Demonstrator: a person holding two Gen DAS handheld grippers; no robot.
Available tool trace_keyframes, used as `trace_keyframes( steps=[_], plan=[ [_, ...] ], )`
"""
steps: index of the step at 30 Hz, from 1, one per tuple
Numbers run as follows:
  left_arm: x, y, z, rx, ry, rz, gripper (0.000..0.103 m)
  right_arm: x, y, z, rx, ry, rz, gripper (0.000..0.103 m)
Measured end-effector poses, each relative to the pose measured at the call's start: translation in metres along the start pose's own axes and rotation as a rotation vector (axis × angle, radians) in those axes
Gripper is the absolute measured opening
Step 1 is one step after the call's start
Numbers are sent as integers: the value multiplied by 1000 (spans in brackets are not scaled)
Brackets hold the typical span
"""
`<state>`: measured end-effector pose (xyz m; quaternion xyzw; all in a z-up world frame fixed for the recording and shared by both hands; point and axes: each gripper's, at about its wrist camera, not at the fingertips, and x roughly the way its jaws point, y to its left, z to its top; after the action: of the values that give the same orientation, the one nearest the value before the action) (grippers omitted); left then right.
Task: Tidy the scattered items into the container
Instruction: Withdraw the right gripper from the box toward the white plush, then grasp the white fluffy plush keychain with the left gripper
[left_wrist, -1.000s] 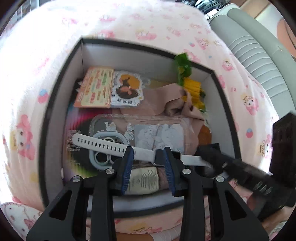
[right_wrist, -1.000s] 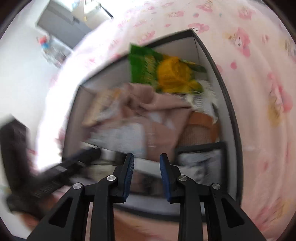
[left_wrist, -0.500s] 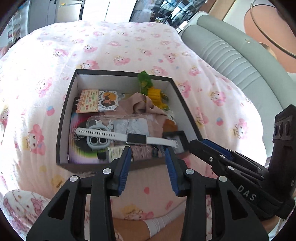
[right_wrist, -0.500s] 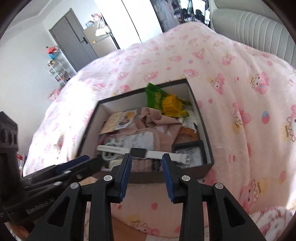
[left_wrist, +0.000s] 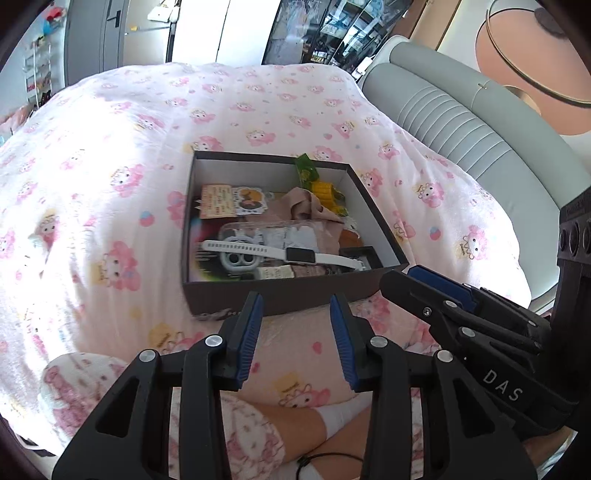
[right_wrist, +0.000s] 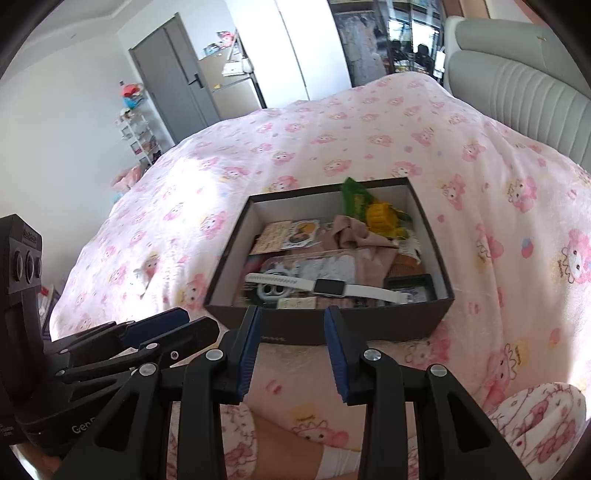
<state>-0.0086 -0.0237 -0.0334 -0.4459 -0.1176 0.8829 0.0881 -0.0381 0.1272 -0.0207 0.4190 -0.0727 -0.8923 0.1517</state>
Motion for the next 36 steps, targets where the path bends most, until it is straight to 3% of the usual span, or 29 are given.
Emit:
trace_keyframes(
  steps=[8, 14, 23, 27, 30, 36],
  plan=[
    [-26, 32, -13, -33, -21, 22, 38, 3, 39, -6, -51, 15, 19, 31],
    [-49, 78, -23, -97, -55, 92, 38, 21, 86, -5, -121, 38, 68, 31],
    [-68, 186, -46, -296, -74, 171, 37, 82, 184, -7, -275, 136, 159, 31],
    [-68, 225, -47, -359, -53, 240, 37, 111, 221, -7, -325, 178, 159, 31],
    [-68, 245, -45, -375, -39, 278, 36, 130, 238, -5, -336, 215, 171, 31],
    [-57, 283, -45, -432, -37, 276, 36, 161, 264, -2, -381, 266, 200, 31]
  ],
)
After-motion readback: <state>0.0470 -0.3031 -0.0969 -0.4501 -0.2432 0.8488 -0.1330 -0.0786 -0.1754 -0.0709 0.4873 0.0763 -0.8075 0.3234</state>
